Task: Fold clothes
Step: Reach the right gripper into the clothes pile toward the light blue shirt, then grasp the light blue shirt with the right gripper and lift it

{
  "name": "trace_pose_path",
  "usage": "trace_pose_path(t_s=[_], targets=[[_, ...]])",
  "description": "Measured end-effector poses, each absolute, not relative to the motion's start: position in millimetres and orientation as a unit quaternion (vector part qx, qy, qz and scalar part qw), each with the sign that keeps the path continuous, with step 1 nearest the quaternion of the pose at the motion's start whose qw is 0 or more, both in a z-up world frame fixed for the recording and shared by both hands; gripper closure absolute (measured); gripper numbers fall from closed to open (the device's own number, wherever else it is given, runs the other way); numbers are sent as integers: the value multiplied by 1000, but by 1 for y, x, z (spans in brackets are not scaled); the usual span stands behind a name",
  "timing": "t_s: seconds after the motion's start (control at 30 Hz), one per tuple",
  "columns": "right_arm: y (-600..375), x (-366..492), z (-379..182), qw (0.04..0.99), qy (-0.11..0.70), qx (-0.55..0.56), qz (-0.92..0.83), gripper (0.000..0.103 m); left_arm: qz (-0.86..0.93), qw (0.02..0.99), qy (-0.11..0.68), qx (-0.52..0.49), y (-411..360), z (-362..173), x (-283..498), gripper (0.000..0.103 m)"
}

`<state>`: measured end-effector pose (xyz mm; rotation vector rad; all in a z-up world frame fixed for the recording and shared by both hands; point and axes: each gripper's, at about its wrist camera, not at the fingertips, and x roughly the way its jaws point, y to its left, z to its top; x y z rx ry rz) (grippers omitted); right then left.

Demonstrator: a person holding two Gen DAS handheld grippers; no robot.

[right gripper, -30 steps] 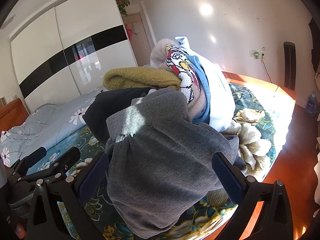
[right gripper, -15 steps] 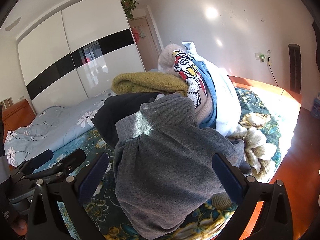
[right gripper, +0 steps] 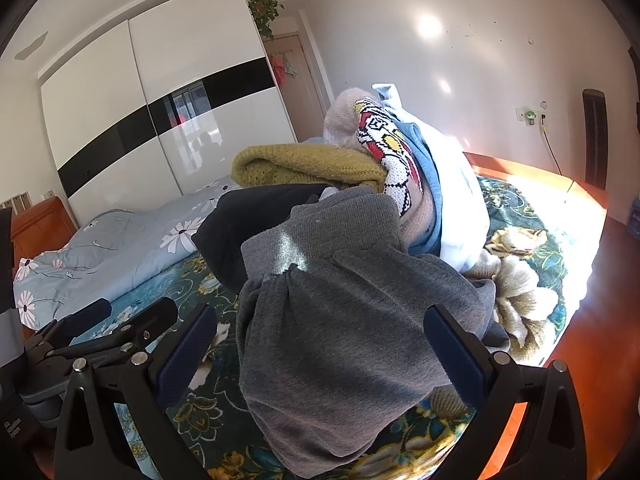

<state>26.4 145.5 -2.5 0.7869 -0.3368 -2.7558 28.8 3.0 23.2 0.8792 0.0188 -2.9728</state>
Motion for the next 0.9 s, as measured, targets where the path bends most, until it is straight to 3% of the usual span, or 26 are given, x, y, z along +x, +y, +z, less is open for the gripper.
trace_pose_path(t_s=[0.2,0.4,0.57,0.7,0.8,0.9], targets=[[144,24,-6,133,-119,277,-944,0,-961,22,8,276,0,22,29,0],[151,5,24,145,-60,247,-956,0,-965,2,25,260,-16,24,30,0],[174,-49,77,111,-11,201,-973,0,-967,0,52,248,-42,31,27,0],[196,-126,94,97,-7,240,-966,1,-965,2,72,251,-63,30,28,0],[212,-180,98,70,-31,276,-958,7,-960,-3,89,265,-77,25,24,0],[221,-227,93,53,-70,307,-948,23,-956,4,96,277,-85,17,19,0]])
